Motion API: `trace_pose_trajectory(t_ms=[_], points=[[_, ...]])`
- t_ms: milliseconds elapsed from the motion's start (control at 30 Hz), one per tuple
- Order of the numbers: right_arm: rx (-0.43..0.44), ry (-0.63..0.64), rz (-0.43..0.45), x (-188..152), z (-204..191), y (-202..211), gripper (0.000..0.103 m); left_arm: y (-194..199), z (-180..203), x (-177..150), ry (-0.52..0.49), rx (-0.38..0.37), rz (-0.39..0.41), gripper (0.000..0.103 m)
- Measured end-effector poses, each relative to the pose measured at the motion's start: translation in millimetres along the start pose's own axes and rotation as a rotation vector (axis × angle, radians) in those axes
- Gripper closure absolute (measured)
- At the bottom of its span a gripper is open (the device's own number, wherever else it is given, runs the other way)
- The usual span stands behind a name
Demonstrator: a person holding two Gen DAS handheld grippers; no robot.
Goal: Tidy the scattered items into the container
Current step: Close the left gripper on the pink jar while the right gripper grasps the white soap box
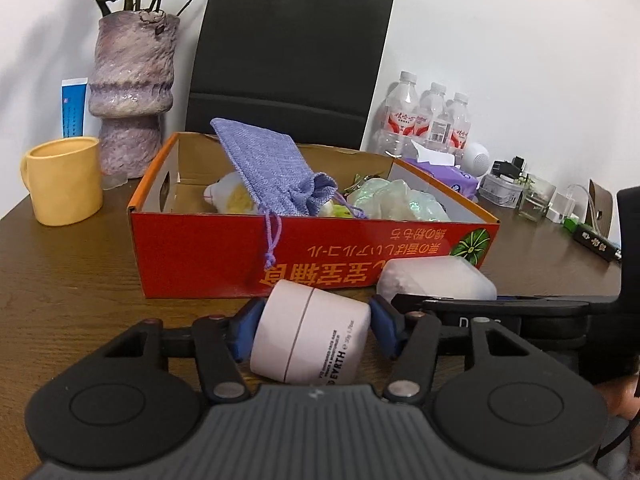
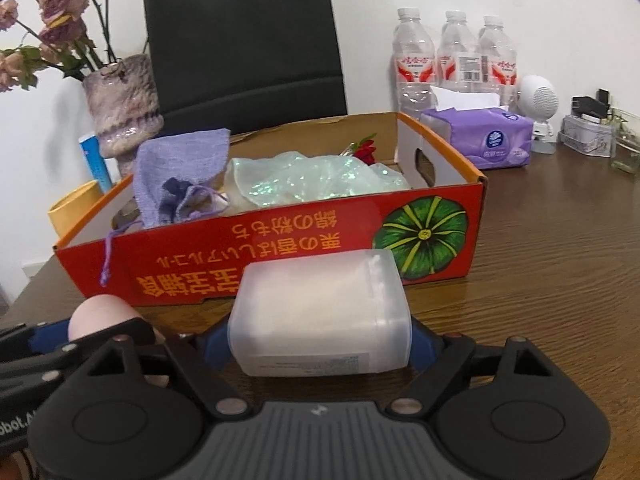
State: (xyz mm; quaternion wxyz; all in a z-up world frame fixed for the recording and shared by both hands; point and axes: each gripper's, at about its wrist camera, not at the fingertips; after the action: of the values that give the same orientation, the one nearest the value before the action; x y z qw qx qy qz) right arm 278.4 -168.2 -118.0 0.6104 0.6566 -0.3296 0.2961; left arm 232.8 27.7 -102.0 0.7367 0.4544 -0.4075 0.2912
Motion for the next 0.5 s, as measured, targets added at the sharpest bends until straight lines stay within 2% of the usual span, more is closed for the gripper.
trace_pose_trajectory(t_ms=[333, 500], points=[[0.016, 0.030, -0.006, -0.9, -4.8, 3.2, 0.019, 1.1, 1.6, -0.7, -0.007, 0.006, -0.003, 0.045], [0.014, 0.033, -0.006, -0.9, -4.7, 2.8, 0.019, -1.3, 8.6, -2.2, -0.051, 0.022, -0.037, 0.050]])
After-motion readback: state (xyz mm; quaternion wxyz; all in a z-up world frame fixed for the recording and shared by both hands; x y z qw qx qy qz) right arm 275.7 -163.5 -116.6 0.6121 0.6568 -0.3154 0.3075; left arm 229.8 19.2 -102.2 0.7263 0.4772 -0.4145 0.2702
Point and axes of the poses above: each gripper's, at about its wrist camera, not at the fingertips, and y roughly against the way its jaws point, z to its right, x to its top, and after that the axes turned 9 degrees about -x, right-handed
